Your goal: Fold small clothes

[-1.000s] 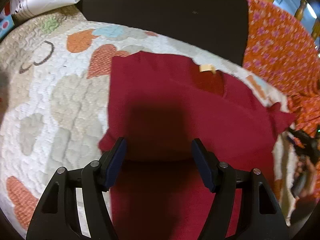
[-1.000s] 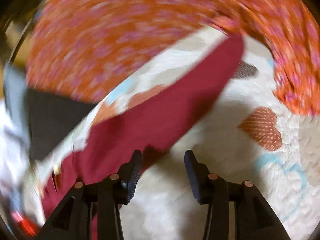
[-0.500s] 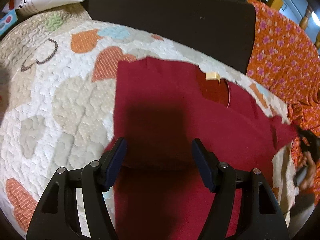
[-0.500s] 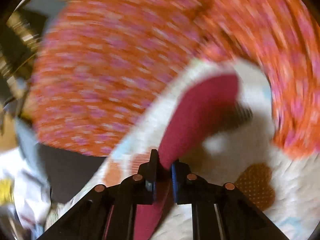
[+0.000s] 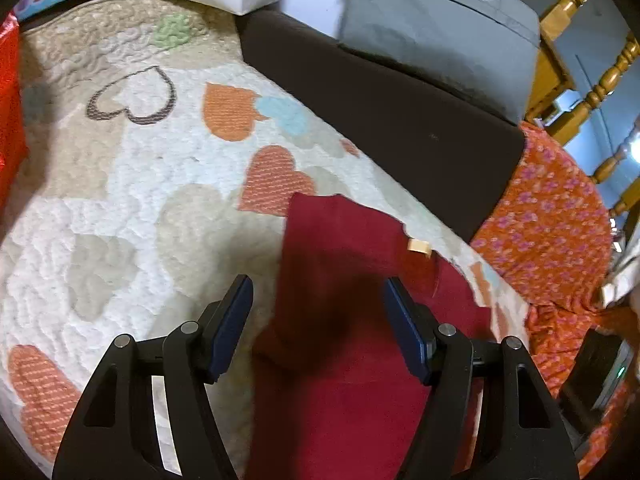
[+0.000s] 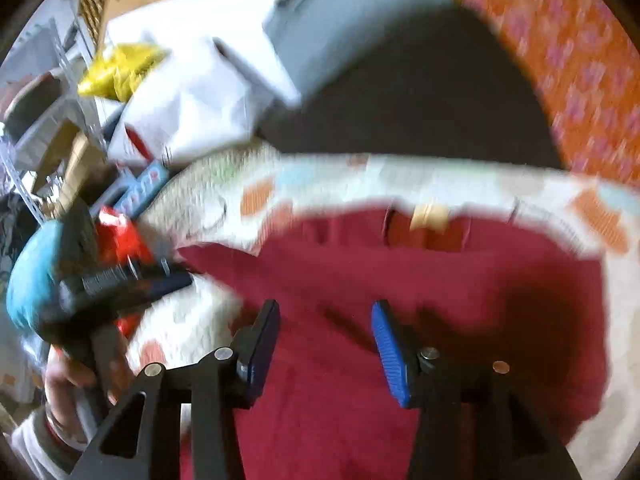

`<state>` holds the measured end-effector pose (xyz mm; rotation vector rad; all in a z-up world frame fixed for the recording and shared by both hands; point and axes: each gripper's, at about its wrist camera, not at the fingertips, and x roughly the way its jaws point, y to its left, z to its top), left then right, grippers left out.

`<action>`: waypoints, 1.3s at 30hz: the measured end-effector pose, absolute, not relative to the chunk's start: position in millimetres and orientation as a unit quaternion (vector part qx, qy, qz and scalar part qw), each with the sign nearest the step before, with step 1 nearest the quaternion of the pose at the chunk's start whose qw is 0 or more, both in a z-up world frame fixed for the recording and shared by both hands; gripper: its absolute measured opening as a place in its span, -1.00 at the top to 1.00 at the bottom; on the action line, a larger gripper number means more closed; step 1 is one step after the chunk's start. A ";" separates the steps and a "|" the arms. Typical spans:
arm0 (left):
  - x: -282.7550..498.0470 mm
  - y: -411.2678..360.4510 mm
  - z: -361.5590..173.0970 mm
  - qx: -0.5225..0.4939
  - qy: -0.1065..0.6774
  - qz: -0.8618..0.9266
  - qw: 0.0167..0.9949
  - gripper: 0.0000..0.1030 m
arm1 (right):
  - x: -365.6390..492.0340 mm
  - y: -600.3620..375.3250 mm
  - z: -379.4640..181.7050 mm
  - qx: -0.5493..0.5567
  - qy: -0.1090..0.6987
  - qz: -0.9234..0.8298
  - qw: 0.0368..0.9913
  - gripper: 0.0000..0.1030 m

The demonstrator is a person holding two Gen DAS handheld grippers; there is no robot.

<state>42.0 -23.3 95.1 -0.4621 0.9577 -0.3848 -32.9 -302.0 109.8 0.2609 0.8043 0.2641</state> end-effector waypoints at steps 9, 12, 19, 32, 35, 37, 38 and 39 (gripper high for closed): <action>45.7 -49.5 78.7 -0.170 0.485 -0.196 0.835 -0.37 | -71.8 -385.2 125.8 0.090 0.390 0.016 0.916 0.11; 47.3 -68.9 59.9 -0.104 0.517 -0.170 0.833 -0.37 | -79.4 -418.2 116.1 0.079 0.415 -0.037 0.905 0.11; 50.2 -75.2 41.9 -0.074 0.519 -0.155 0.837 0.19 | -88.1 -418.4 73.6 0.005 0.472 -0.049 0.880 0.37; 58.2 -74.2 56.4 -0.062 0.500 -0.176 0.845 0.67 | -86.9 -457.7 112.6 0.102 0.398 -0.053 0.910 0.20; 59.8 -72.4 59.7 -0.074 0.497 -0.186 0.845 0.85 | -74.2 -443.6 111.5 0.117 0.399 -0.027 0.909 0.20; 60.3 -71.4 67.9 -0.088 0.487 -0.200 0.845 0.87 | -70.0 -432.7 109.0 0.122 0.405 -0.003 0.906 0.20; 60.9 -71.6 72.3 -0.093 0.483 -0.207 0.846 0.88 | -69.6 -426.5 107.6 0.120 0.406 0.001 0.906 0.20; 61.5 -72.7 79.2 -0.097 0.473 -0.217 0.848 0.88 | -67.4 -423.5 106.3 0.116 0.406 0.001 0.907 0.20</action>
